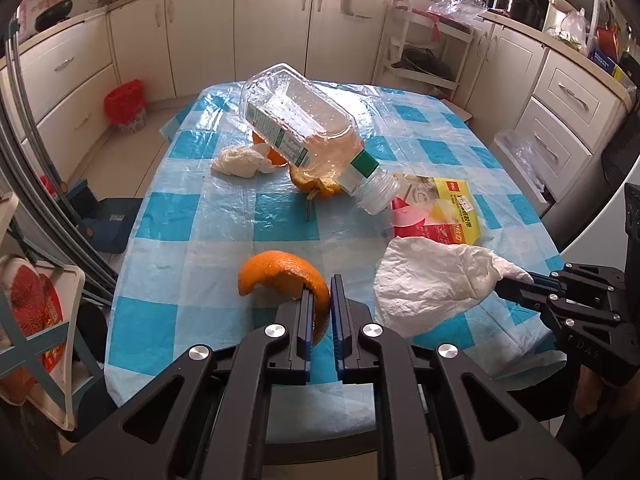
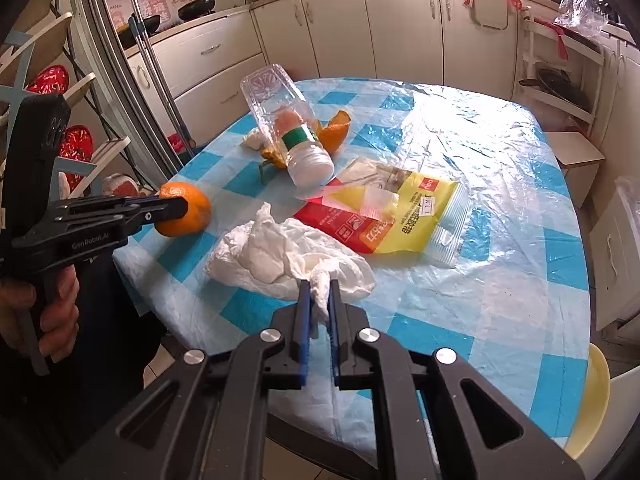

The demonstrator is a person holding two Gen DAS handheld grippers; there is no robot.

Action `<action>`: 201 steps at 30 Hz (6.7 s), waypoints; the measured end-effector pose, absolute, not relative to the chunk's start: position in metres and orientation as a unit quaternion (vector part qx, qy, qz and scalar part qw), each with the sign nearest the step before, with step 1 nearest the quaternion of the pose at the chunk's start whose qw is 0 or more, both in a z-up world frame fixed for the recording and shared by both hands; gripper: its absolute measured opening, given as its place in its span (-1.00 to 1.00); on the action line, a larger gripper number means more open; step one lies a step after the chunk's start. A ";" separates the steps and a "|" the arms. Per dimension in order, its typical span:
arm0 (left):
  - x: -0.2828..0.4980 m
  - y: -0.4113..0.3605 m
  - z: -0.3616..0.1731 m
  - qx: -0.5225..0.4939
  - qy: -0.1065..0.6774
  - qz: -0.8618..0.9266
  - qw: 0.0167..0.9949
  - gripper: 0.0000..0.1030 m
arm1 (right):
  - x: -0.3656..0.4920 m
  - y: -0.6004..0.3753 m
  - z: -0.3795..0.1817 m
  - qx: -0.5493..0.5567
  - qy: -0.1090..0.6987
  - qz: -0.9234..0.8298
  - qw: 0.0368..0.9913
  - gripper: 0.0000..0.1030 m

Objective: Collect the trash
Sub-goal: 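Carry the orange and the tissue over to the yellow bin with both grippers, then open both grippers to drop the orange and tissue into the yellow bin, then move both grippers back over the table toward the remaining trash, then grasp the clear plastic water bottle with the left gripper and lift it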

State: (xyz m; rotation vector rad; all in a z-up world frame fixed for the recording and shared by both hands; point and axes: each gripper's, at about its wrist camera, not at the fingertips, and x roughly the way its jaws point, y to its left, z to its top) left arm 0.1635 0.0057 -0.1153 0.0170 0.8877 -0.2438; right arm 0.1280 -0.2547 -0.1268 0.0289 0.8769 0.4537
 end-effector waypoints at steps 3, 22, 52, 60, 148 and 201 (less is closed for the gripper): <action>0.160 -0.001 -0.111 0.016 0.423 -0.121 0.898 -0.85 | 0.126 -0.256 -0.123 0.018 0.413 0.218 0.884 -0.82; 0.142 -0.060 -0.076 0.018 0.399 -0.199 0.895 -0.85 | 0.104 -0.311 -0.092 0.031 0.371 0.141 0.917 -0.82; 0.144 -0.380 -0.137 0.020 0.485 -0.426 0.763 -0.85 | 0.145 -0.555 -0.211 0.054 0.628 -0.109 0.768 -0.78; 0.163 -0.415 -0.178 0.001 0.537 -0.420 0.732 -0.85 | 0.146 -0.571 -0.219 0.070 0.637 -0.128 0.757 -0.09; 0.150 0.013 -0.082 -0.233 0.384 -0.039 0.893 0.77 | 0.146 -0.341 -0.089 0.022 0.337 0.037 0.940 0.66; 0.302 0.056 -0.120 -0.383 0.407 -0.137 0.818 0.30 | 0.213 -0.302 -0.145 0.092 0.439 0.087 0.889 0.66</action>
